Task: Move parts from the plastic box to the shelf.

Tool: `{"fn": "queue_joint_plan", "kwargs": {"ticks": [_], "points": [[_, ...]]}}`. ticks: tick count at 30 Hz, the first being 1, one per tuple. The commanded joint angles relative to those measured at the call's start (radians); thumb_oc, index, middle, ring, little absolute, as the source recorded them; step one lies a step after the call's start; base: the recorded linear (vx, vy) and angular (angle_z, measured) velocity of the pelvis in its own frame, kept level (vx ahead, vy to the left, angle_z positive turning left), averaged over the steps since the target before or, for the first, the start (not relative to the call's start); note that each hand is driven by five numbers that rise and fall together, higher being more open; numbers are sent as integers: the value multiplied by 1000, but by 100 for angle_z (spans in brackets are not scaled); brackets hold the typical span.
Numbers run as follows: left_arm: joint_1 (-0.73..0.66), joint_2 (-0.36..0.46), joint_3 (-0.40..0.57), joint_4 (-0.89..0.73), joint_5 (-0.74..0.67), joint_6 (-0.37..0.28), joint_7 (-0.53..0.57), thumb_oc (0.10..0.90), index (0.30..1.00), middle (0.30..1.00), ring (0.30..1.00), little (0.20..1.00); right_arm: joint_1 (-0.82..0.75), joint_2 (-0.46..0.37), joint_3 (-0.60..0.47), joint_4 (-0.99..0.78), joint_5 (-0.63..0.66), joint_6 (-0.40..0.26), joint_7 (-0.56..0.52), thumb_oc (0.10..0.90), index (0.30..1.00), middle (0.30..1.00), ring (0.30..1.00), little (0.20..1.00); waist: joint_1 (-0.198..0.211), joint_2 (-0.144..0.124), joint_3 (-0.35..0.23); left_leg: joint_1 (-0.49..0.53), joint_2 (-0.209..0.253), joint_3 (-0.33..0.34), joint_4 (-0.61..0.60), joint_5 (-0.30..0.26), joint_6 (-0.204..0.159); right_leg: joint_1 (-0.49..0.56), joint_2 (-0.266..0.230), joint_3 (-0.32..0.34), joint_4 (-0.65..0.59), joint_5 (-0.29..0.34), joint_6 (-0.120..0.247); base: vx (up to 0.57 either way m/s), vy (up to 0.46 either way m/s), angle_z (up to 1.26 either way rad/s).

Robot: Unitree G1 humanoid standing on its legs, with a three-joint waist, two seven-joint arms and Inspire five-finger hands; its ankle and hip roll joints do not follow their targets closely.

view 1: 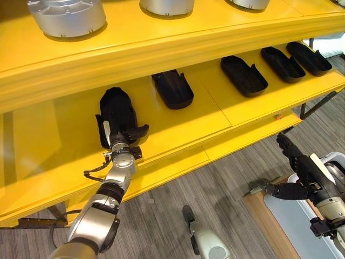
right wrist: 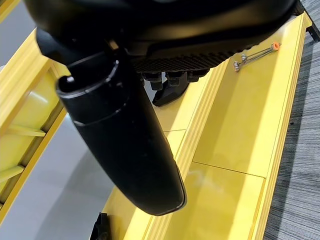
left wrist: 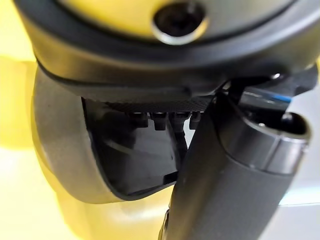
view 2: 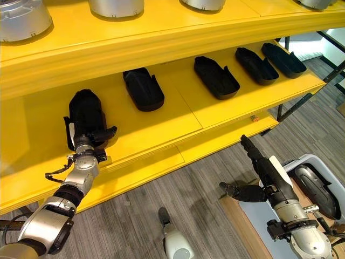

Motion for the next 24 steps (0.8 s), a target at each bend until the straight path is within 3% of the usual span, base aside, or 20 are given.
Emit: {"fn": "queue_joint_plan", "kwargs": {"ticks": [1, 24], "points": [[-158, 37, 94, -4, -27, -93, 22, 900, 1000, 1000, 1000, 1000, -43, -84, -74, -110, 5, -75, -59, 900, 1000, 1000, 1000, 1000, -13, 2, 24, 9, 156, -10, -5, 158, -67, -37, -73, 86, 98, -43, 107, 0, 0, 0], [-235, 76, 126, -22, -81, -134, 77, 900, 1000, 1000, 1000, 1000, -27, -107, -84, -105, 25, -83, -73, 900, 1000, 1000, 1000, 1000, -25, -7, 6, -2, 161, 1, -7, 165, -67, -65, -62, 94, 95, -34, 107, 2, -4, -2]]}}
